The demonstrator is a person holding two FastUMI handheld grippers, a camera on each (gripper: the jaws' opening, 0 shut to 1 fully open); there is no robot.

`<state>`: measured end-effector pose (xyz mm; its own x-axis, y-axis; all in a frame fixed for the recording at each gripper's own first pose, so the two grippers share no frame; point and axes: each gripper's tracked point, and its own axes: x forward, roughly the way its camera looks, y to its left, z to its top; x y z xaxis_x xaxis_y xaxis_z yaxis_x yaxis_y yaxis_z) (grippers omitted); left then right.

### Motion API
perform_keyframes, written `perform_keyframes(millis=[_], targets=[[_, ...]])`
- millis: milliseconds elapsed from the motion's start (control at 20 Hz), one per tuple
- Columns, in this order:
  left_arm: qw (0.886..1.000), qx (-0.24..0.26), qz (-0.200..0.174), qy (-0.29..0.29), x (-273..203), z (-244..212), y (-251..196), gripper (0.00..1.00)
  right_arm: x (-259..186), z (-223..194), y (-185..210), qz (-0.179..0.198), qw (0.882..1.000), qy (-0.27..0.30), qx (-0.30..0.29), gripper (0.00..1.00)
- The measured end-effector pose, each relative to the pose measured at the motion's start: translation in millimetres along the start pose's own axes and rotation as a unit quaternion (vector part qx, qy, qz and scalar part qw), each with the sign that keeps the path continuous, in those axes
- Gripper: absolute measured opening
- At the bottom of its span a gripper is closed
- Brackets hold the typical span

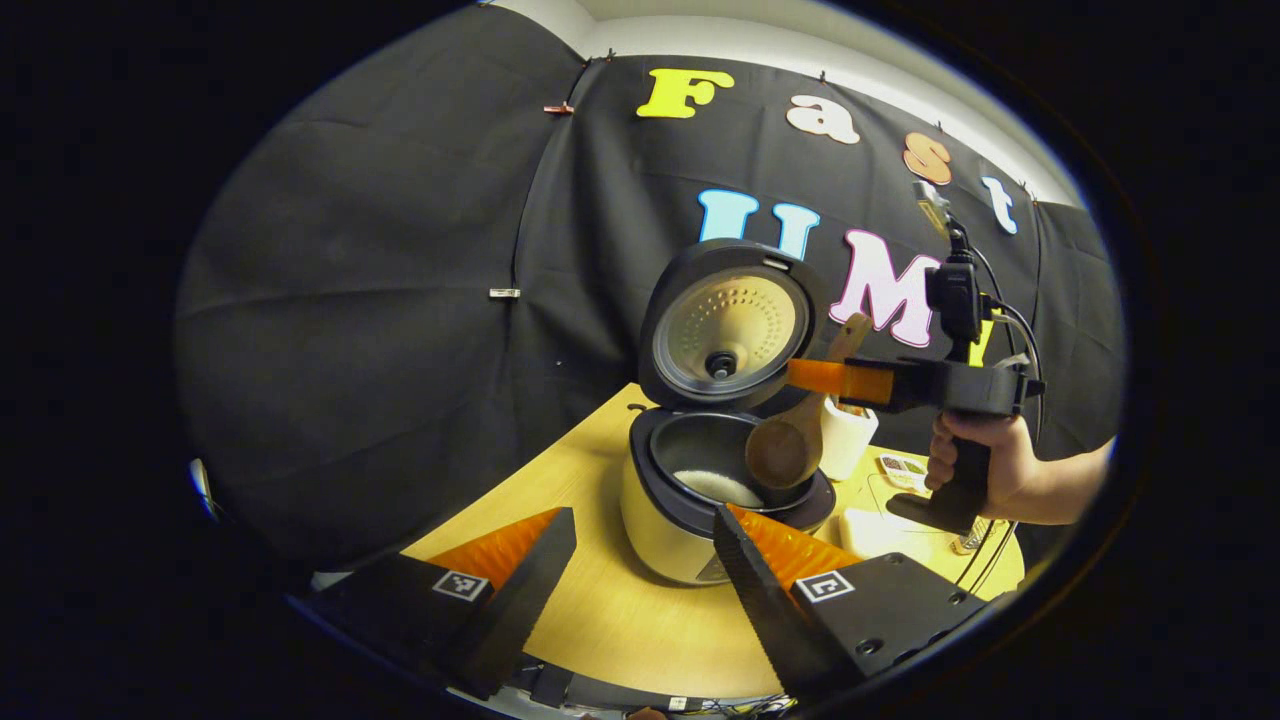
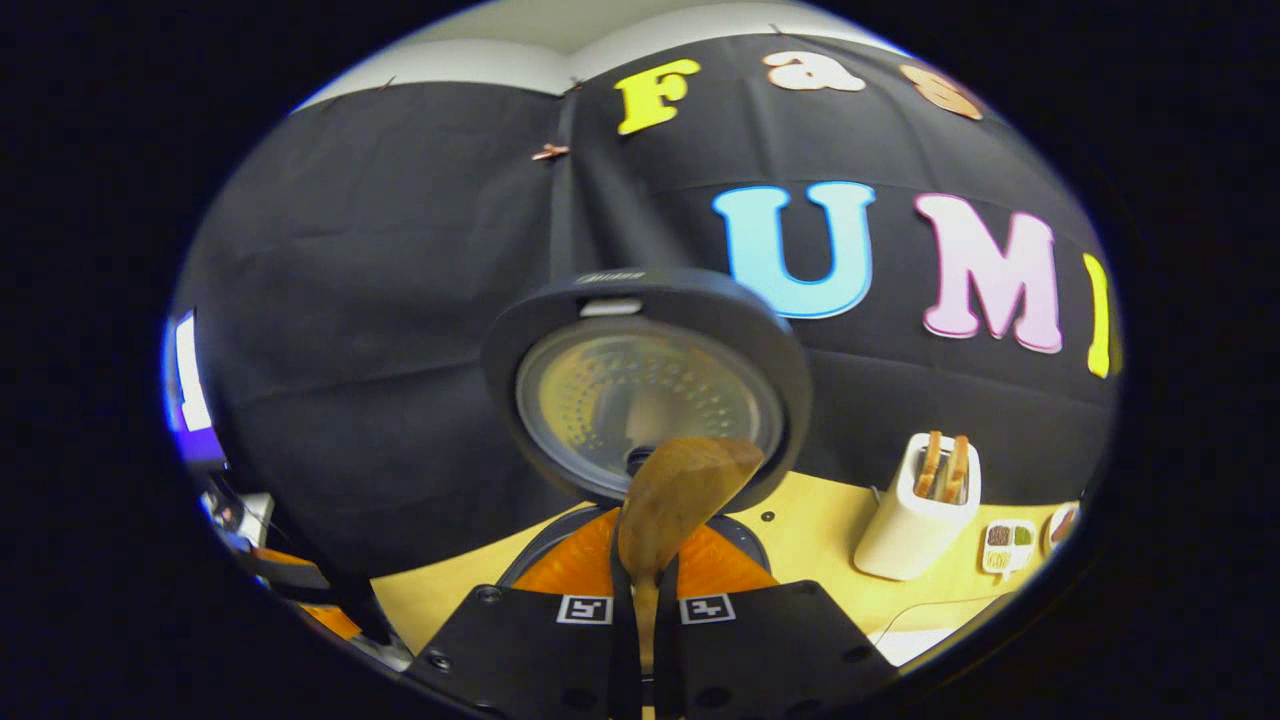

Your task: Close the left gripper, press the button to open the rice cooker; take a wooden spoon from the chopstick holder with the right hand, scoop a spoonful of rice and pour it into the rice cooker, then put the wooden spoon back into the chopstick holder.

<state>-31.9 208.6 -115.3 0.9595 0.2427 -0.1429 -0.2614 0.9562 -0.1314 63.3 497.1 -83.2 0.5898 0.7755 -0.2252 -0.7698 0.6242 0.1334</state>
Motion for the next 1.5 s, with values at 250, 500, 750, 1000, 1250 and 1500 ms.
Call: perform_keyframes(millis=[250,500,750,1000,1250,1500], targets=[[1.000,-0.001,-0.026,-0.003,6,9,-40,0.96,-48,26,-67,-0.046,0.997,-0.018,0.063,0.09],[0.999,-0.017,-0.051,-0.001,21,18,-91,0.96,-113,36,-163,-0.114,0.990,-0.036,0.071,0.10],[0.998,-0.003,-0.070,0.001,35,22,-144,0.96,-184,34,-268,-0.200,0.976,-0.045,0.077,0.10],[0.997,-0.005,-0.074,0.002,45,26,-186,0.96,-247,10,-358,-0.280,0.954,-0.046,0.103,0.10],[0.998,-0.005,-0.060,0.004,48,31,-210,0.96,-282,-22,-425,-0.335,0.929,-0.044,0.152,0.09],[0.999,0.014,-0.030,-0.002,43,37,-220,0.96,-300,-57,-469,-0.360,0.913,-0.030,0.188,0.10]])
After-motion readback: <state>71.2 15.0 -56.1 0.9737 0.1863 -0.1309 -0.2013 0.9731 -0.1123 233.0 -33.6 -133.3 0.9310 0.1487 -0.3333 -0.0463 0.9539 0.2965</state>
